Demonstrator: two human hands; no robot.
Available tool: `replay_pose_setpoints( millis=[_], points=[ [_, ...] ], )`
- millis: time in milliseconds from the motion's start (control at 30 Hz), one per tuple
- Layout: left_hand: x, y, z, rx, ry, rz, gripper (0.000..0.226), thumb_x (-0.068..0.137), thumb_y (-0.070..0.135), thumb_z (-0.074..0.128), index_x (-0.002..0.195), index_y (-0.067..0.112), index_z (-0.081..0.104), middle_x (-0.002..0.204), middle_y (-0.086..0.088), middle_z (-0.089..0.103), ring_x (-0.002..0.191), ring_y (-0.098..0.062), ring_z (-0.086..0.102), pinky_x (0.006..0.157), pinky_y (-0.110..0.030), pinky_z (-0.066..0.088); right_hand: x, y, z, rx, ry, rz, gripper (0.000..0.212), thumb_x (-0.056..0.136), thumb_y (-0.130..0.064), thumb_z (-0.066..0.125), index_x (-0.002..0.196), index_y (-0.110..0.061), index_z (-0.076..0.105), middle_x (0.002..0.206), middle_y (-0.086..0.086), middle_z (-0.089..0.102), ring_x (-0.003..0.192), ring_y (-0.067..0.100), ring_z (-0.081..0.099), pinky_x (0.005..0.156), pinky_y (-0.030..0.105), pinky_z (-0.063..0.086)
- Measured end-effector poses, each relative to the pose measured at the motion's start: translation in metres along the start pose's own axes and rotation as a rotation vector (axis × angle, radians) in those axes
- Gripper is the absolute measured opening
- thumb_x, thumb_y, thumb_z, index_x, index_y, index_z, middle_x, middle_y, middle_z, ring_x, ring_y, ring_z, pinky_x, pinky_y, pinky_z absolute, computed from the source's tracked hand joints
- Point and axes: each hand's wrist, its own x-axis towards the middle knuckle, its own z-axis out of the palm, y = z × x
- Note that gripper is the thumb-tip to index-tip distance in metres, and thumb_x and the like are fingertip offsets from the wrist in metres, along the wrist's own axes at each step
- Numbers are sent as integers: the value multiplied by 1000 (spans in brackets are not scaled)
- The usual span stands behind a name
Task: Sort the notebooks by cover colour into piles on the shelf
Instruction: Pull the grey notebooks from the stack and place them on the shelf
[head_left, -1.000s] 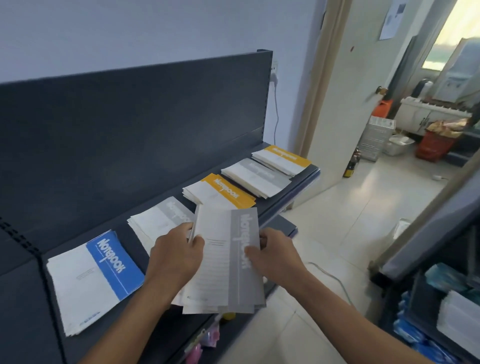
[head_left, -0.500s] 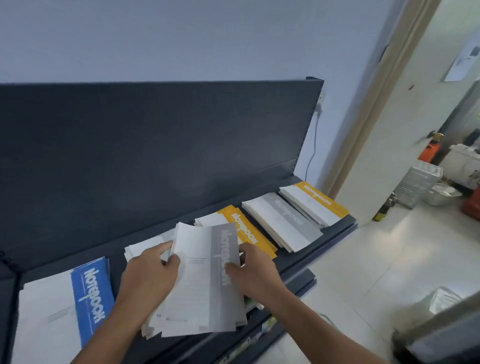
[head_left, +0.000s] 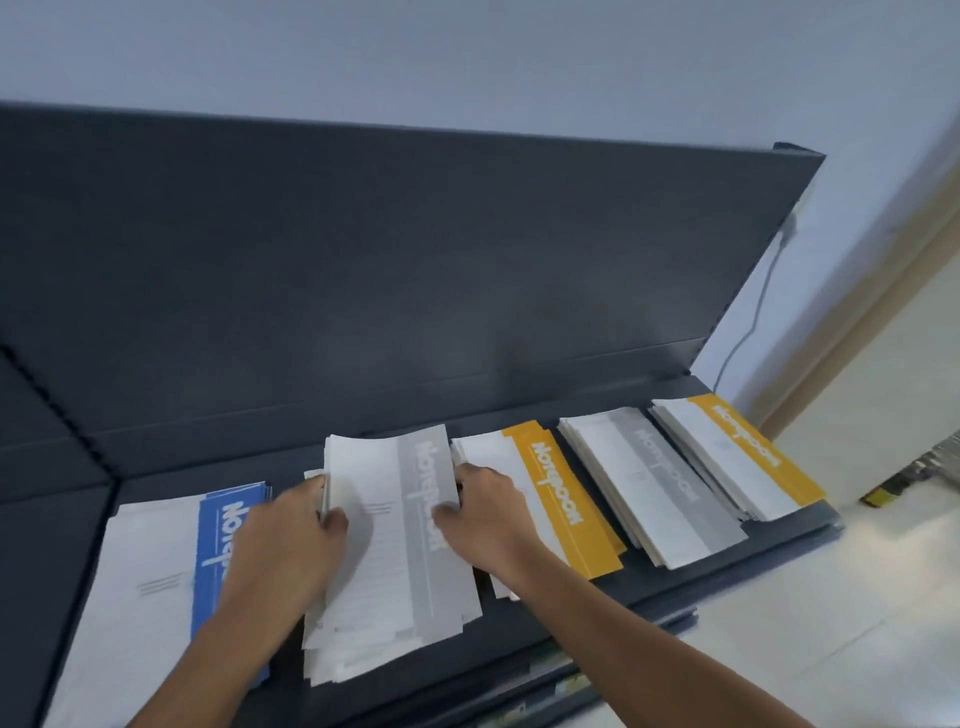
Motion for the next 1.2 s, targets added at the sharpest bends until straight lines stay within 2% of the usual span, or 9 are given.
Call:
replay_pose_setpoints(
  millis=[133, 233, 400, 533, 633, 733, 867, 1000, 1200],
  points=[
    [1, 4, 8, 13, 5, -23, 5, 94, 22, 58, 90, 19, 60, 70, 2, 57, 63, -14, 54, 58, -30, 41, 18, 6, 8, -102, -34, -14, 5, 89, -21, 56, 91, -17, 56, 89, -1, 60, 75, 15, 59, 56, 27, 47],
    [3, 2, 12, 27, 7, -70, 13, 94, 26, 57, 102, 17, 63, 80, -2, 65, 71, -20, 60, 65, -31, 51, 25, 6, 12, -149, -47, -30, 15, 89, -21, 57, 79, -18, 47, 81, -2, 56, 67, 12, 54, 48, 25, 35],
    [1, 5, 20, 112, 10, -115, 22, 98, 30, 55, 112, 15, 61, 95, -2, 68, 79, -19, 65, 70, -30, 58, 32, 7, 13, -204, -61, -98, 16, 90, -22, 57, 81, -18, 45, 77, -2, 55, 67, 13, 55, 48, 25, 37],
    [-3, 5, 22, 176, 15, -131, 24, 97, 25, 56, 117, 13, 59, 107, -5, 60, 88, -21, 64, 70, -30, 56, 36, 9, 10, -247, -80, -171, 15, 90, -24, 59, 91, -16, 46, 74, -4, 49, 68, 18, 54, 48, 24, 33],
    [-8, 2, 21, 161, 48, -156, 23, 97, 31, 59, 115, 17, 59, 102, -1, 57, 80, -18, 60, 62, -26, 50, 39, 9, 9, -295, -64, -221, 21, 90, -27, 63, 94, -18, 44, 74, -6, 47, 63, 14, 49, 48, 23, 33],
    [-12, -7, 14, 115, 128, -181, 15, 94, 34, 61, 101, 21, 59, 89, 4, 55, 65, -10, 47, 52, -21, 33, 40, 3, 8, -348, -12, -279, 24, 91, -33, 65, 103, -18, 50, 90, -2, 56, 69, 16, 56, 55, 24, 39],
    [-26, -38, -7, 3, 224, -200, 15, 94, 29, 62, 106, 21, 66, 90, 4, 66, 73, -15, 62, 62, -26, 42, 37, -21, 14, -335, -6, -397, 38, 92, -40, 62, 121, -17, 55, 111, 1, 64, 92, 22, 64, 67, 30, 48],
    [-40, -78, -42, -12, 254, -192, 13, 94, 27, 63, 105, 25, 70, 80, 15, 66, 66, -2, 63, 58, -14, 42, 32, -60, 35, -235, -53, -553, 37, 94, -41, 60, 126, -23, 55, 105, -2, 67, 93, 20, 65, 71, 31, 49],
    [-102, -136, -88, -11, 322, -360, 13, 91, 20, 60, 91, 29, 69, 75, 17, 67, 67, -2, 64, 65, -19, 50, -3, -144, 99, -145, -277, -776, 34, 96, -35, 54, 129, -26, 56, 111, -7, 64, 101, 21, 61, 78, 34, 50]
  ],
)
